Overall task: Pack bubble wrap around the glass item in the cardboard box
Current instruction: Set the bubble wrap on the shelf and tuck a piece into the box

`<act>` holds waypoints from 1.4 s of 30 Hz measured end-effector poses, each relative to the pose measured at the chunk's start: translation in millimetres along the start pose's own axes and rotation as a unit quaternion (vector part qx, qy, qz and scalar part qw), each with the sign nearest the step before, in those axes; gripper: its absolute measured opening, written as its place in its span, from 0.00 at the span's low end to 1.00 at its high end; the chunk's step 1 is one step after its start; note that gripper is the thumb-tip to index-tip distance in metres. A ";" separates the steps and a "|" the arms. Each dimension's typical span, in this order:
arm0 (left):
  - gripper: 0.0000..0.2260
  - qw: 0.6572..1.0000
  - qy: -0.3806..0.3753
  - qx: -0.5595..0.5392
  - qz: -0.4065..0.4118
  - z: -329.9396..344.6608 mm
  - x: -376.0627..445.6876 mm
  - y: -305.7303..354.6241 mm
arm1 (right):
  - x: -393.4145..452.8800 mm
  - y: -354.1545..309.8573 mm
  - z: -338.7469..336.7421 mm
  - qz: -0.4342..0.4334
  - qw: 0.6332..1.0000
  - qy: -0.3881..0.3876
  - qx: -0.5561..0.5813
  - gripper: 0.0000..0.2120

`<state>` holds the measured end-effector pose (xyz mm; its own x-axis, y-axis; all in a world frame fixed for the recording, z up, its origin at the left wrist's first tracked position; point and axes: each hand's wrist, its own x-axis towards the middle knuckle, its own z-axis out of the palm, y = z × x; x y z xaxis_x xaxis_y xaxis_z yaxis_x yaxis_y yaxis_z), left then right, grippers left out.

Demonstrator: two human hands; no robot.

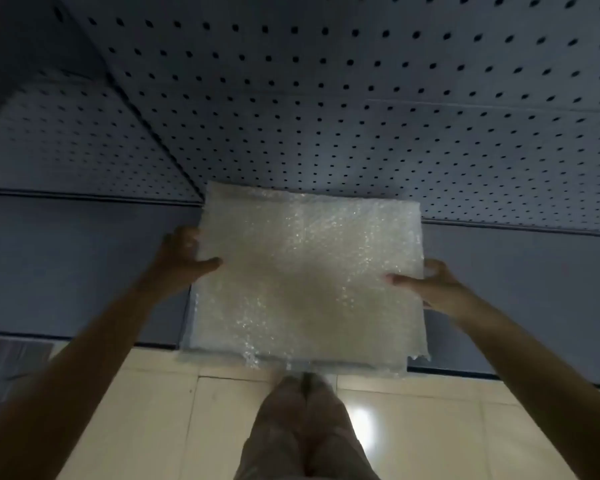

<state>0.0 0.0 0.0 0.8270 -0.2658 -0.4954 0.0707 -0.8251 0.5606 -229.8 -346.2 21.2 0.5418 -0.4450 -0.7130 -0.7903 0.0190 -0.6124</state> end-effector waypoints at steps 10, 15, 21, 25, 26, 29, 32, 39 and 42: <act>0.26 0.945 -0.173 -0.249 -0.126 9.9 0.9 -38.6 | 6.9 8.6 1.5 0.042 0.992 -0.093 0.072 0.24; 0.29 0.935 -0.200 -0.260 -0.135 12.3 -3.8 -29.0 | 11.6 14.2 3.8 0.064 0.990 -0.101 0.074 0.20; 0.22 0.918 -0.201 -0.298 -0.166 14.3 -3.9 -23.3 | 8.6 16.0 10.8 0.034 0.988 -0.101 0.110 0.15; 0.30 0.929 -0.169 -0.292 -0.150 17.9 6.2 -44.7 | 4.3 21.0 14.5 0.012 0.982 -0.127 0.141 0.04; 0.29 0.929 -0.170 -0.295 -0.144 16.8 -2.3 -35.0 | 2.2 21.4 15.3 0.012 0.981 -0.125 0.147 0.05; 0.10 0.922 -0.183 -0.322 -0.110 16.7 -24.9 -10.6 | 2.4 27.9 16.1 0.017 0.980 -0.111 0.164 0.18; 0.07 0.904 -0.194 -0.362 -0.116 20.8 -33.9 -9.0 | 7.7 45.6 12.9 0.006 0.982 -0.081 0.171 0.47; 0.07 0.891 -0.172 -0.414 -0.065 17.1 -54.6 15.1 | -24.7 41.8 -6.0 -0.063 0.975 -0.044 0.207 0.46; 0.09 0.881 -0.202 -0.425 -0.051 16.5 -62.8 33.3 | -33.7 56.0 -22.1 -0.062 0.975 -0.017 0.212 0.46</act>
<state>-58.8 -19.0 38.8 0.5386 -0.5085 -0.6718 0.6671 -0.2295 0.7087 -298.7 -349.9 18.4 0.6402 -0.4375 -0.6314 -0.5332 0.3386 -0.7753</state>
